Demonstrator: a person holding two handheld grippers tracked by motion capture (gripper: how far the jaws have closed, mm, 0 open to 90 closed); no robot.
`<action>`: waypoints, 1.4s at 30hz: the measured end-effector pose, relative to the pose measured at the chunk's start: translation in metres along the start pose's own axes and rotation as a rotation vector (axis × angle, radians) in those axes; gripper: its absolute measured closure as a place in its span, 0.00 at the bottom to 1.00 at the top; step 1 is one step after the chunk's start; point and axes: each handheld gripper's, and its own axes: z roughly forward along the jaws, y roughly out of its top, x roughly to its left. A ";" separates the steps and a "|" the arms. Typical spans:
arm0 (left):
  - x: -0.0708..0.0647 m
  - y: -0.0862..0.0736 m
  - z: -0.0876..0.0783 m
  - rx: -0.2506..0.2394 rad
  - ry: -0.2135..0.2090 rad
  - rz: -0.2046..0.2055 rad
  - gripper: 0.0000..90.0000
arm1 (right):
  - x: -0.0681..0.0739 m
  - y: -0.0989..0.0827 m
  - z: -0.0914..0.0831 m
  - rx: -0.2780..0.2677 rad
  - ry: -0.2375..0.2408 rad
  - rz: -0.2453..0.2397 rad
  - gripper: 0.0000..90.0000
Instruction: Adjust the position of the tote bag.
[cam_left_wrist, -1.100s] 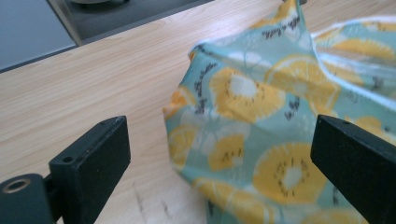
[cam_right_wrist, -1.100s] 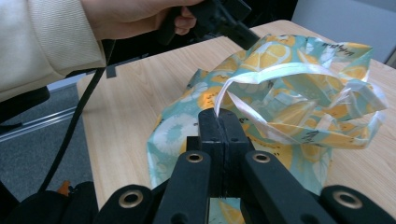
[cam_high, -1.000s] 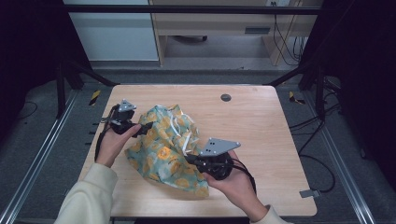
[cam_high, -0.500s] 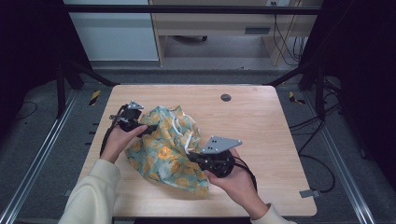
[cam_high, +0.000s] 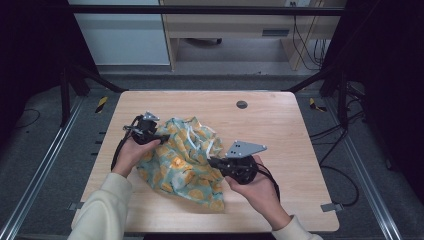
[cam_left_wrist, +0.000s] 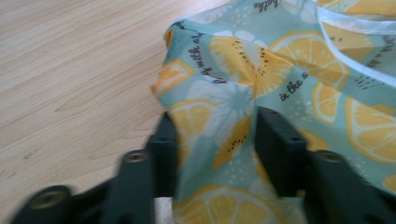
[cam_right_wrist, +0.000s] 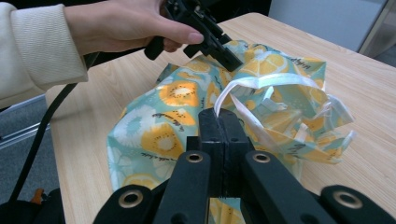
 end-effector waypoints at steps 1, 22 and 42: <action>-0.001 0.000 -0.001 -0.002 0.001 0.010 0.64 | 0.000 0.000 0.000 0.000 0.000 0.000 1.00; -0.017 -0.006 -0.048 -0.196 0.071 0.051 1.00 | -0.035 -0.014 -0.022 -0.018 -0.117 0.059 1.00; -0.018 -0.028 -0.087 -0.323 0.117 0.031 1.00 | -0.057 -0.027 -0.044 -0.049 -0.261 0.071 1.00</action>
